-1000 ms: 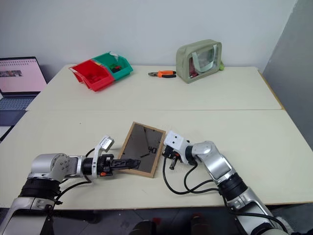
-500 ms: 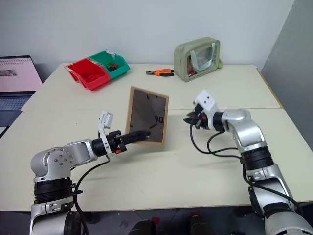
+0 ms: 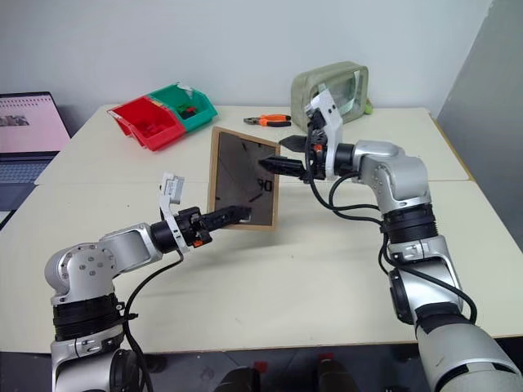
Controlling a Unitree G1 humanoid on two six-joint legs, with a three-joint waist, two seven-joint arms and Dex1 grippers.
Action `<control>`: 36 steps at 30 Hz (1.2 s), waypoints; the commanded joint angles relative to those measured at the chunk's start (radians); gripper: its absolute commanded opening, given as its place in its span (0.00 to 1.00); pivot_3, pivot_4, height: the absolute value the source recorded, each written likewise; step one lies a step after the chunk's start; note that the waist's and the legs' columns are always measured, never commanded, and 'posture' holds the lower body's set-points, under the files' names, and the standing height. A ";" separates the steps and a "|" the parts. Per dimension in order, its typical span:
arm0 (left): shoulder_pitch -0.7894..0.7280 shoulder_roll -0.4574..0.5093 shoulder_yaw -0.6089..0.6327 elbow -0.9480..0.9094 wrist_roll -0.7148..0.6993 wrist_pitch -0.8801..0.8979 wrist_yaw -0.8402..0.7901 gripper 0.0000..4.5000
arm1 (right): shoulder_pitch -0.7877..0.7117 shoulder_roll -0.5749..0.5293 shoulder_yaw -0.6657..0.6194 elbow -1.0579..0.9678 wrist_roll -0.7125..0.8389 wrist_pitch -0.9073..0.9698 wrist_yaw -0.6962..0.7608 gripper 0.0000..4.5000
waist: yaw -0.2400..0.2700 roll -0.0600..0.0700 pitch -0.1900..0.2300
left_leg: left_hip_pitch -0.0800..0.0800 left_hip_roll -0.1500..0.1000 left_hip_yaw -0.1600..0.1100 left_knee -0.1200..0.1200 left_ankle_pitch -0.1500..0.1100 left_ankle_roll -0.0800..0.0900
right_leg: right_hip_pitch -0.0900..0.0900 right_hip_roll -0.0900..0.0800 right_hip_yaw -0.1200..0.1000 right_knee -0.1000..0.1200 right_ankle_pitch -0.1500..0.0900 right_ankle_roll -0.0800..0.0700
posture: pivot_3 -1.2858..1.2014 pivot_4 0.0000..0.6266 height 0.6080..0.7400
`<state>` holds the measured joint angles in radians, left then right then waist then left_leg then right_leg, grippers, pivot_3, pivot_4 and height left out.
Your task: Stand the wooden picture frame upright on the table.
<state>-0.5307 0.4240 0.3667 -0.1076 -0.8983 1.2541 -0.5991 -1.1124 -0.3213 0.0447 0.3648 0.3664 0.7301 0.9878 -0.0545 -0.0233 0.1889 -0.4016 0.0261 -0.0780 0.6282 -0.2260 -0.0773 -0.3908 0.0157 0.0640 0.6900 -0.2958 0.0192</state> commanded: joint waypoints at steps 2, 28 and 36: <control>-0.038 0.023 0.008 -0.033 -0.049 -0.017 -0.009 0.28 | -0.044 0.042 0.011 -0.012 0.027 0.016 0.003 0.98 | -0.001 0.000 0.000 | 0.000 0.000 0.000 0.000 0.000 0.000 | 0.000 0.000 0.000 0.000 0.000 0.000 | 0.52 0.24 1.00; 0.045 0.033 -0.008 -0.087 -0.146 0.003 0.019 0.28 | 0.231 -0.147 -0.063 -0.440 0.278 0.276 0.052 0.98 | 0.001 0.000 0.000 | 0.000 0.000 -0.001 0.000 0.000 0.000 | 0.000 0.000 -0.001 -0.001 0.000 0.000 | 0.52 0.24 1.00; 0.093 0.070 0.087 -0.053 -0.362 0.166 0.104 0.28 | 0.389 -0.348 -0.096 -0.498 0.126 0.013 0.025 0.98 | 0.003 0.000 0.000 | 0.000 0.000 0.000 -0.001 0.000 0.000 | 0.000 0.000 0.000 -0.002 0.000 0.001 | 0.52 0.24 1.00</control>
<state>-0.4310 0.4862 0.3842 -0.1522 -1.1364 1.3670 -0.5357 -0.7552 -0.6450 -0.0423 -0.0977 0.5843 0.9253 1.0273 -0.0512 -0.0235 0.1890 -0.4021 0.0257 -0.0779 0.6276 -0.2263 -0.0771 -0.3908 0.0159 0.0640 0.6875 -0.2964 0.0204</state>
